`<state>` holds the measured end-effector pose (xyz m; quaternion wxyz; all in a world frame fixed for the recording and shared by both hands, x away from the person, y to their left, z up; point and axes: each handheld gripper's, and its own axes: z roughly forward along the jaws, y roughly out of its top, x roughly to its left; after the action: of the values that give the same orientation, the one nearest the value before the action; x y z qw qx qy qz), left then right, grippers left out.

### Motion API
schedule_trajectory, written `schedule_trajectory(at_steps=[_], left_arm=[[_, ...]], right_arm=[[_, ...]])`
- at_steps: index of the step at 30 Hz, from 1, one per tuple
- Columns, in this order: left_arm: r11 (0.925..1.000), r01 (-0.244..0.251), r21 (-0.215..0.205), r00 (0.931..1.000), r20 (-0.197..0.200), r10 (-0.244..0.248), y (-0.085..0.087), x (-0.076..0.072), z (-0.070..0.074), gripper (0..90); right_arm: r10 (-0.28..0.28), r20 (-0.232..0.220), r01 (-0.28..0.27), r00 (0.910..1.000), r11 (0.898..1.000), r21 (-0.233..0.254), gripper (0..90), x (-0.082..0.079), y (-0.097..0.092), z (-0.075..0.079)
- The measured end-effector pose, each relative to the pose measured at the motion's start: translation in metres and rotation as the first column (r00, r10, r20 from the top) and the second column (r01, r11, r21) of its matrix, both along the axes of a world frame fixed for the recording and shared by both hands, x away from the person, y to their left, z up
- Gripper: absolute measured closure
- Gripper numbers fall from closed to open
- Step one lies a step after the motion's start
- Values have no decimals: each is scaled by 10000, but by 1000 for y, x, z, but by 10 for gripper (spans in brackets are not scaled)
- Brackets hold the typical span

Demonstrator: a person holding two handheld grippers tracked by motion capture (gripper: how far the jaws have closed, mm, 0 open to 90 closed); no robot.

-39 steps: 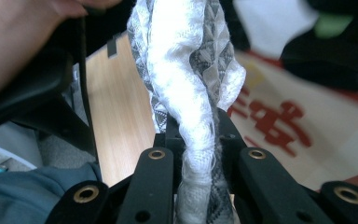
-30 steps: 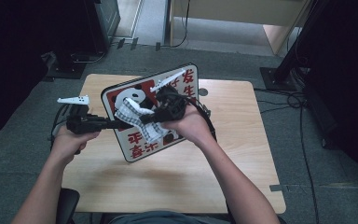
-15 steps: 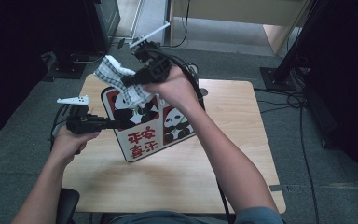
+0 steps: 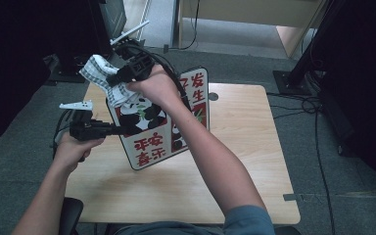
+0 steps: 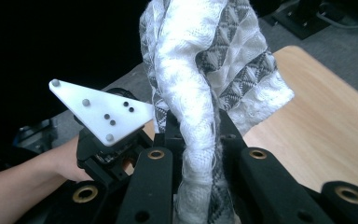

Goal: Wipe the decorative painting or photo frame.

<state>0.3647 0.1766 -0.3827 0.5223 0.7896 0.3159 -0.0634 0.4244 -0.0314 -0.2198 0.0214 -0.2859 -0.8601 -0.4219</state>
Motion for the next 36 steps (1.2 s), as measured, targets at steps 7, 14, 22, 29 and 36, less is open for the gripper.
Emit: schedule_trajectory(at_steps=[7, 14, 22, 29, 36], left_arm=[[10000, 29, 36, 10000, 33, -29, 0, -1, 0, 759], [10000, 33, 37, 10000, 14, -33, -1, -1, 0, 759], [10000, 8, 28, 10000, 42, -8, -1, -1, 0, 759], [10000, 11, -30, 10000, -18, -11, -1, -1, -1, 757], [10000, 31, -59, 10000, -49, -31, 0, -1, -1, 755]], right_arm=[[91, 123, -87, 9999, 9994, -347, 808, 0, 2, -7], [-56, 270, 71, 9996, 9984, -565, 809, 2, -5, -6], [-229, 416, 240, 9989, 9994, -269, 808, 2, -16, -9], [-413, 414, 418, 9983, 9991, -96, 807, 3, -26, -11], [-521, 524, 523, 9973, 9986, -34, 807, 3, -33, -12]])
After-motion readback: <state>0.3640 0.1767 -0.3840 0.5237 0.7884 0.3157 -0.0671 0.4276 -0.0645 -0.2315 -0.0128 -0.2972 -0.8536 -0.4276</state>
